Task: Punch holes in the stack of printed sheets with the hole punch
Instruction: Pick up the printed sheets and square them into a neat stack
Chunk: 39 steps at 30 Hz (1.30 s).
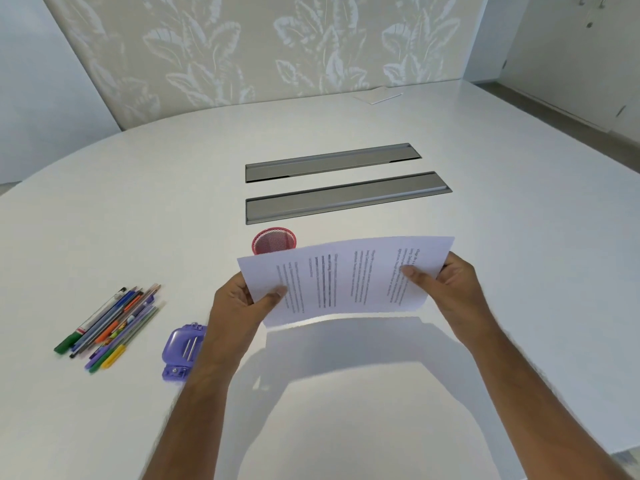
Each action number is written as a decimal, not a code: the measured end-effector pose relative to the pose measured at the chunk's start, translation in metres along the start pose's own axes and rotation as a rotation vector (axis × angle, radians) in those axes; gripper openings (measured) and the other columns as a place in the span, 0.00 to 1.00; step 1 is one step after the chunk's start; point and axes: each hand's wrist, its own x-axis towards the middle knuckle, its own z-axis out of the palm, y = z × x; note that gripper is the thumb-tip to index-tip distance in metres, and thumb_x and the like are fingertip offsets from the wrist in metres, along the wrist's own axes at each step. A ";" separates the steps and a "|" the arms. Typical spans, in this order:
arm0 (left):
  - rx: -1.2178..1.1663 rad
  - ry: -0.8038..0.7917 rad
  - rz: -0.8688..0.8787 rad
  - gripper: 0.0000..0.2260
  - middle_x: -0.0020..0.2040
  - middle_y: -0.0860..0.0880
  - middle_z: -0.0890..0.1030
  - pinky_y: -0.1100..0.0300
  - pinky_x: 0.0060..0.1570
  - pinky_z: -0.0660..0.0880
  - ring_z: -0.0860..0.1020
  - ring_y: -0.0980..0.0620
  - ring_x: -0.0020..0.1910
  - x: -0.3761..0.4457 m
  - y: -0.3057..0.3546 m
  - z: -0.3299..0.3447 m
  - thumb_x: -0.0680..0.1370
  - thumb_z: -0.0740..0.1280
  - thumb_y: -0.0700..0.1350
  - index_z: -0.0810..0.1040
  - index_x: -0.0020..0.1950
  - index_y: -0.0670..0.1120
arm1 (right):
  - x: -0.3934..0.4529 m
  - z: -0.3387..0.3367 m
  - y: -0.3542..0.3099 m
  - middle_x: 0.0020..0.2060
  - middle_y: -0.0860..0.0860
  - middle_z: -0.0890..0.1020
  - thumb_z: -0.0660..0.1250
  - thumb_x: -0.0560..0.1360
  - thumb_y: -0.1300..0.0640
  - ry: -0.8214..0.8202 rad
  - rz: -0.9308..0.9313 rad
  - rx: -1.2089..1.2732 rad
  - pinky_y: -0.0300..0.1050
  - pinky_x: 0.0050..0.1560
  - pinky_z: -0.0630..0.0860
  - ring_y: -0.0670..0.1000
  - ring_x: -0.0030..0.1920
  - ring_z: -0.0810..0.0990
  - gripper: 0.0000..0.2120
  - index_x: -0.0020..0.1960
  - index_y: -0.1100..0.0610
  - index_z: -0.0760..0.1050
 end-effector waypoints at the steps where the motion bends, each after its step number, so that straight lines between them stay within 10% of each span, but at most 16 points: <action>1: 0.009 -0.010 -0.019 0.15 0.53 0.55 0.90 0.57 0.49 0.85 0.89 0.51 0.51 -0.001 -0.002 0.002 0.70 0.79 0.56 0.86 0.56 0.59 | 0.000 0.000 0.003 0.55 0.50 0.90 0.83 0.71 0.52 -0.002 0.010 -0.003 0.43 0.51 0.86 0.53 0.54 0.90 0.14 0.56 0.49 0.86; 19: 0.004 0.033 -0.021 0.10 0.49 0.60 0.89 0.67 0.38 0.82 0.88 0.56 0.46 -0.010 0.001 0.006 0.74 0.74 0.53 0.85 0.53 0.65 | -0.003 0.001 0.004 0.56 0.49 0.90 0.80 0.73 0.54 -0.060 0.040 -0.039 0.40 0.51 0.85 0.51 0.55 0.90 0.14 0.58 0.48 0.86; 28: -0.332 0.117 -0.101 0.14 0.59 0.49 0.88 0.48 0.59 0.80 0.86 0.48 0.56 -0.011 0.004 0.002 0.73 0.78 0.45 0.86 0.58 0.51 | -0.002 0.002 -0.010 0.50 0.54 0.90 0.83 0.67 0.58 -0.065 0.027 0.208 0.42 0.53 0.84 0.52 0.50 0.88 0.11 0.46 0.53 0.84; 39: -0.560 0.081 -0.124 0.18 0.67 0.45 0.85 0.55 0.58 0.83 0.84 0.47 0.64 -0.023 0.004 0.011 0.77 0.74 0.40 0.82 0.67 0.48 | -0.016 0.056 0.000 0.70 0.57 0.82 0.71 0.80 0.67 -0.065 0.084 0.703 0.45 0.62 0.81 0.54 0.68 0.83 0.20 0.69 0.54 0.82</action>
